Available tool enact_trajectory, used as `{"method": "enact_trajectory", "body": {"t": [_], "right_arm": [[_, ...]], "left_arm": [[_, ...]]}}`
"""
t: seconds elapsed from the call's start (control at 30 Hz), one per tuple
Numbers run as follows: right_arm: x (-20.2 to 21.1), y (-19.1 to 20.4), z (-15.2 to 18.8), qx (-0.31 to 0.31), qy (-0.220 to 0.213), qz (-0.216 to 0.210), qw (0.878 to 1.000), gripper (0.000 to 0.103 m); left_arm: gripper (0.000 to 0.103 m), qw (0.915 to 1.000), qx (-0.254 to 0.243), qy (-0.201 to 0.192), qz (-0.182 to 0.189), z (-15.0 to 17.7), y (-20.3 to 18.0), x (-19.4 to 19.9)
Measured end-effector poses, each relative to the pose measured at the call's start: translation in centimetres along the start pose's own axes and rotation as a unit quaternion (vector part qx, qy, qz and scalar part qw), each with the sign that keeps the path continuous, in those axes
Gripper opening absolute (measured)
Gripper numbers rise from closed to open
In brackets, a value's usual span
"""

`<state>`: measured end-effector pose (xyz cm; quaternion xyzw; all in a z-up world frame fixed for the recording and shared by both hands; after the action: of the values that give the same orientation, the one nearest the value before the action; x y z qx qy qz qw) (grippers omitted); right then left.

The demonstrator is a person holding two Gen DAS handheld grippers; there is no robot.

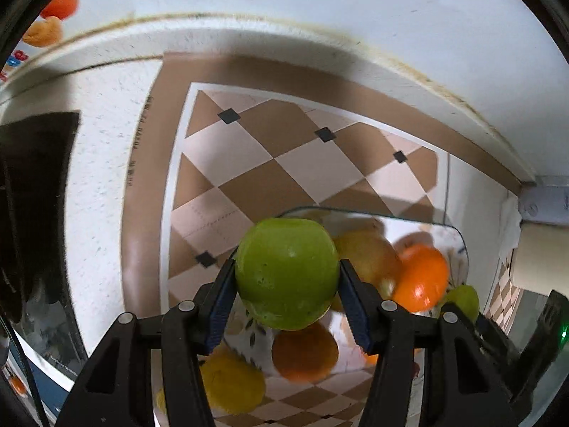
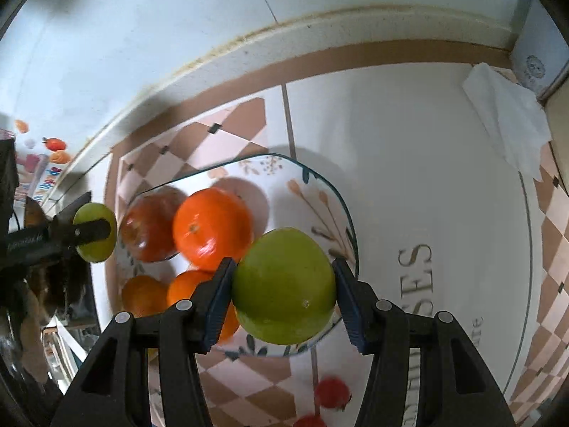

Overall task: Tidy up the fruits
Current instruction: 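Set the green apple on the plate with the left tool while the right tool sets its apple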

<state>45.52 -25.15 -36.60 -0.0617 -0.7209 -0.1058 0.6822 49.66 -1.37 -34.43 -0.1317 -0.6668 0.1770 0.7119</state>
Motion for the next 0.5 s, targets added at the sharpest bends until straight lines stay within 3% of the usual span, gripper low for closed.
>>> {"method": "enact_trajectory", "body": {"t": [0.37,0.47,0.5], "right_arm": [[-1.9,-0.2,0.0,-0.012,0.032,-0.005,0.999,0.06],[-1.3,0.3,-0.1,-0.006,0.026,-0.003,1.0,0.076],[-1.1,0.4,-0.2,-0.007,0.025,-0.002,1.0,0.081]], "left_arm": [[0.056,0.9998,0.0,0.012,-0.014,-0.9,0.2,-0.8],[0.068,1.0,0.003,0.0,-0.007,-1.3,0.1,-0.4],[0.077,1.0,0.005,-0.004,-0.007,-1.3,0.2,-0.1]]}}
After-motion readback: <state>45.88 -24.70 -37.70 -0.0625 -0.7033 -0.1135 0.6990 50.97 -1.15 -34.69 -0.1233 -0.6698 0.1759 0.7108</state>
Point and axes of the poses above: each gripper's, at about its wrist camera, not at the fingertips, and x roughly against the way its jaws point, y to its left, z to its underside, the point moved 7 cm from there along -x, roughly the way its jaws point, and after that the axes turned 15 degrees about z, right-handed, at the moved point
